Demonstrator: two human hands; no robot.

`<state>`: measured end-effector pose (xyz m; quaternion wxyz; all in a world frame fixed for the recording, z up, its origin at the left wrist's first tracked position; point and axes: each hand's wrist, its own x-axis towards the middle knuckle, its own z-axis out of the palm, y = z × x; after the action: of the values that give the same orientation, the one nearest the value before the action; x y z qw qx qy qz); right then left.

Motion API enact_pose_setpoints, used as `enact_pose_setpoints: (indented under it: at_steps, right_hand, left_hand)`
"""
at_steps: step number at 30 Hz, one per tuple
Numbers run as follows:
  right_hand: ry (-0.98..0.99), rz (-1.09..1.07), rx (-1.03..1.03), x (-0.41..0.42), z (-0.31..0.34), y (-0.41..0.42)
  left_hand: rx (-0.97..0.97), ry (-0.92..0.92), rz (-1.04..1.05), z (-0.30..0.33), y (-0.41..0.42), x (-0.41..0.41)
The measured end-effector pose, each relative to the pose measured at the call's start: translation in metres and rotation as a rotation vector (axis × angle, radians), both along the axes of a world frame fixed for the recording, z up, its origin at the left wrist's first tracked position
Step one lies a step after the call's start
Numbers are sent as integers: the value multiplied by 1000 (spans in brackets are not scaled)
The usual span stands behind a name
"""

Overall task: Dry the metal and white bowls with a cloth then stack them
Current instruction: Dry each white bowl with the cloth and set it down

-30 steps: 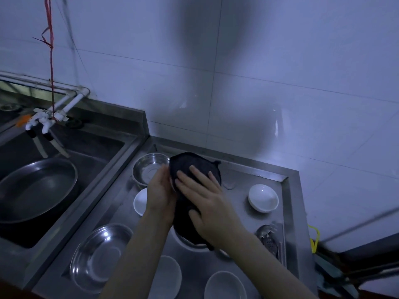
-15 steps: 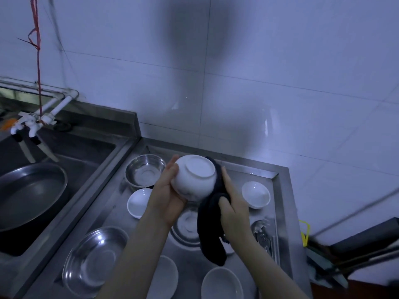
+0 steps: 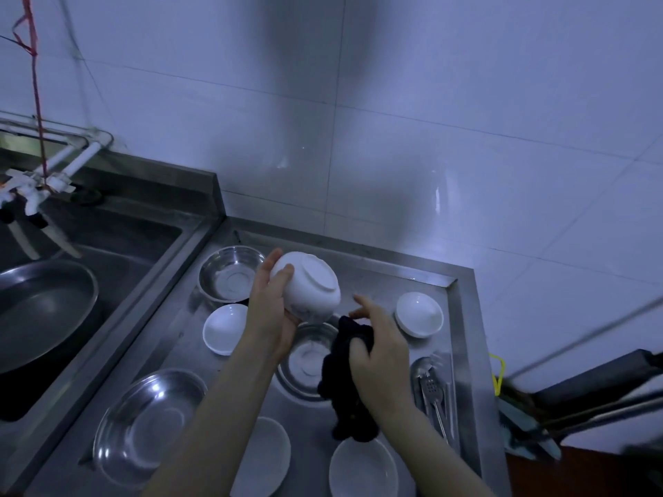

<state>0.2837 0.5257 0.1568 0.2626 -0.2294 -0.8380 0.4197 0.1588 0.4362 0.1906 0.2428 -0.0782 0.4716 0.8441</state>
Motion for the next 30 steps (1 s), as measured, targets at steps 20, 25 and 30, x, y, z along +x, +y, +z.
enact_pose_setpoints:
  at_steps: [20,25,30]
  right_hand:
    - [-425,-107,-124,-68,-21,59]
    - [-429,-146,-325,-63,-25,87]
    - [-409,-282,-388,-51,-23,119]
  left_hand:
    - [-1056,844,-523,-72,-2,-63]
    - [-856,682,-508,-100,31,-59]
    - [-666,258,-482,-134,61,-58]
